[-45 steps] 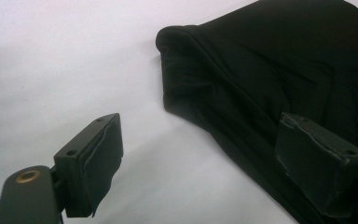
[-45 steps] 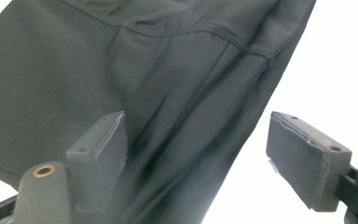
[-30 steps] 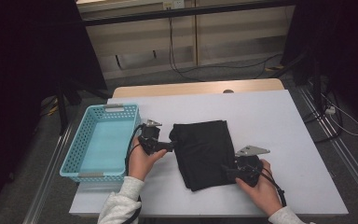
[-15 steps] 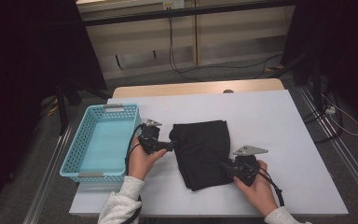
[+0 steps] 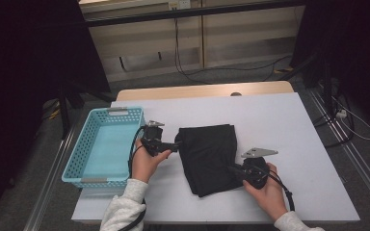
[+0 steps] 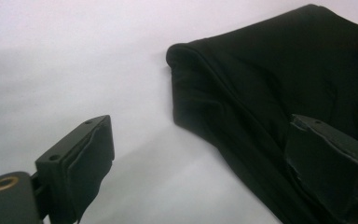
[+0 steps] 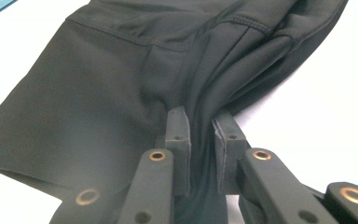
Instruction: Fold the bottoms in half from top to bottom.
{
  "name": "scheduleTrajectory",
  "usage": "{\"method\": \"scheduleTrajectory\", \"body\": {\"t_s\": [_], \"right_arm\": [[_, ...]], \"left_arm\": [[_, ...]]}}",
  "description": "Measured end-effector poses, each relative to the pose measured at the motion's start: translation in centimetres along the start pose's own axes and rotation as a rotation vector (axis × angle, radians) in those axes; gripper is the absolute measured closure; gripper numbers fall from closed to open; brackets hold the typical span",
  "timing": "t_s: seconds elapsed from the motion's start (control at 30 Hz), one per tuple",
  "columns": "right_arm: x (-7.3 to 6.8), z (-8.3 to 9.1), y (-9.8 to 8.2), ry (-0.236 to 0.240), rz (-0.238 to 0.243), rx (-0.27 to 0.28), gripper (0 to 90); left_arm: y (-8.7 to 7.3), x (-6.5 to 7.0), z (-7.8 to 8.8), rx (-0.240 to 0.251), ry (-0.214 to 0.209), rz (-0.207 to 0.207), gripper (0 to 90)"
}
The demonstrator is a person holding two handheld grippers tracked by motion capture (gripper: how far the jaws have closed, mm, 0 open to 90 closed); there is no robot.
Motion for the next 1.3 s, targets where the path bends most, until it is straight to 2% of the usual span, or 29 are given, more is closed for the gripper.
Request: {"method": "scheduleTrajectory", "body": {"t_s": [0.17,0.27,0.43,0.6,0.73,0.83,1.03,1.17,1.3], "right_arm": [[-0.1,0.3,0.2,0.021,-0.018,0.004,79.5],[-0.3,0.4,0.3,0.025,-0.011,0.003,79.5],[-0.3,0.4,0.2,0.021,0.001,0.002,79.4],[-0.5,0.6,0.4,0.03,-0.001,0.008,79.4],[-0.5,0.7,0.3,0.034,-0.002,0.003,79.4],[-0.6,0.8,0.3,0.036,-0.002,0.003,79.4],[-0.7,1.0,0.2,0.038,-0.008,0.002,79.3],[-0.6,1.0,0.2,0.04,-0.006,0.0,79.2],[-0.6,1.0,0.1,0.041,-0.006,-0.001,79.2]], "left_arm": [[0.1,0.4,-1.0,-0.02,-0.018,0.008,5.1],[0.2,0.6,-1.9,-0.029,-0.023,0.014,4.9],[0.8,0.3,-3.1,-0.044,-0.006,0.01,4.8],[1.3,0.1,-3.7,-0.043,0.001,0.016,4.8],[0.9,-0.1,-4.2,-0.07,-0.002,0.001,4.8],[0.8,-0.3,-4.6,-0.071,0.011,0.01,4.8],[0.4,-0.5,-5.1,-0.097,0.012,0.021,4.8],[0.4,-0.6,-5.4,-0.099,0.025,0.009,5.0],[0.6,-0.4,-5.7,-0.092,0.027,0.018,5.4]]}}
Point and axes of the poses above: each handheld gripper's, and its own axes: z roughly backward along the jaws, y roughly out of its top, x roughly to its right, the point moved 8 cm from there along -z, roughly forward along the jaws, and after that the axes turned 10 degrees about x, right-handed, at the moved point
